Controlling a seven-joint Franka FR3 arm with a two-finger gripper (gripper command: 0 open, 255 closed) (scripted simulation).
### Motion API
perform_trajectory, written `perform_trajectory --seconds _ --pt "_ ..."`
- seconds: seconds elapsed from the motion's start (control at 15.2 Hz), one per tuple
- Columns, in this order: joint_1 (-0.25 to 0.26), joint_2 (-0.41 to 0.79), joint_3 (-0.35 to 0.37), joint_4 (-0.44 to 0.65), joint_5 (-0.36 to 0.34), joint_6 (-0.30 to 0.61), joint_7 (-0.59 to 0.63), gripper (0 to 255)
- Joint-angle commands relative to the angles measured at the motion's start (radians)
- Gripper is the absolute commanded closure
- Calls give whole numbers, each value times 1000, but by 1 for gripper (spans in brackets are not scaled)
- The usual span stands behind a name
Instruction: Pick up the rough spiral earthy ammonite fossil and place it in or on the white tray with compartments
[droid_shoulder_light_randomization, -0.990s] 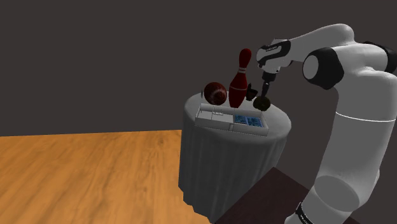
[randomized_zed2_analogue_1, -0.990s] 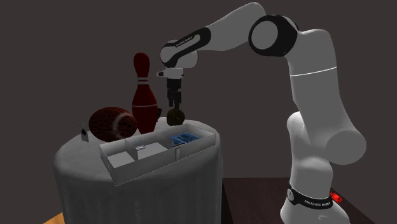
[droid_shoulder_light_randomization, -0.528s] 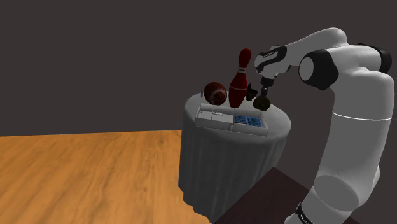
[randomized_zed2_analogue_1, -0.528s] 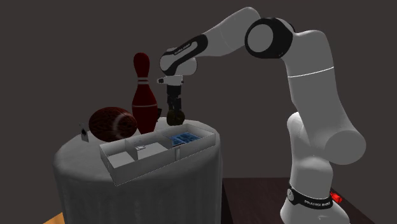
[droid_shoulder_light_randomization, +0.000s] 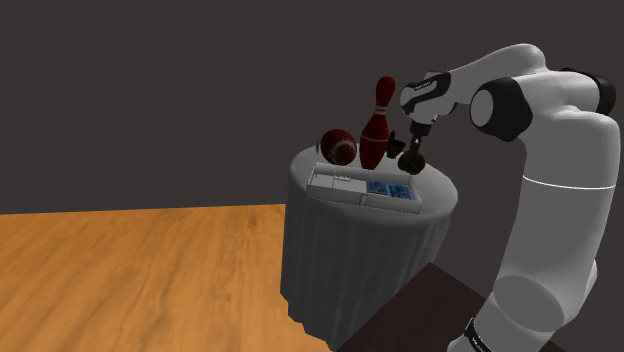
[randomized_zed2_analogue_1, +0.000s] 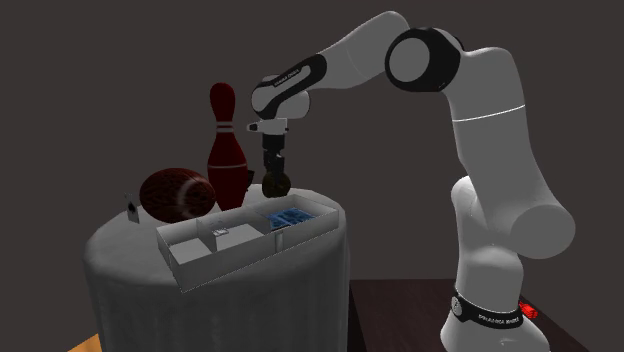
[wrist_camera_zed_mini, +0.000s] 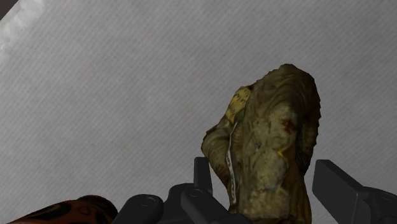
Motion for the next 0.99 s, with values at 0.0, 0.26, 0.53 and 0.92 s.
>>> perform_trajectory --seconds 0.0,0.26,0.53,0.92 --pt "0 1 1 -1 0 0 0 255" --pt "1 0 1 -4 0 2 1 255" --pt "0 -2 -1 9 -2 -12 2 255" --pt "0 -16 -6 73 -15 -87 10 255"
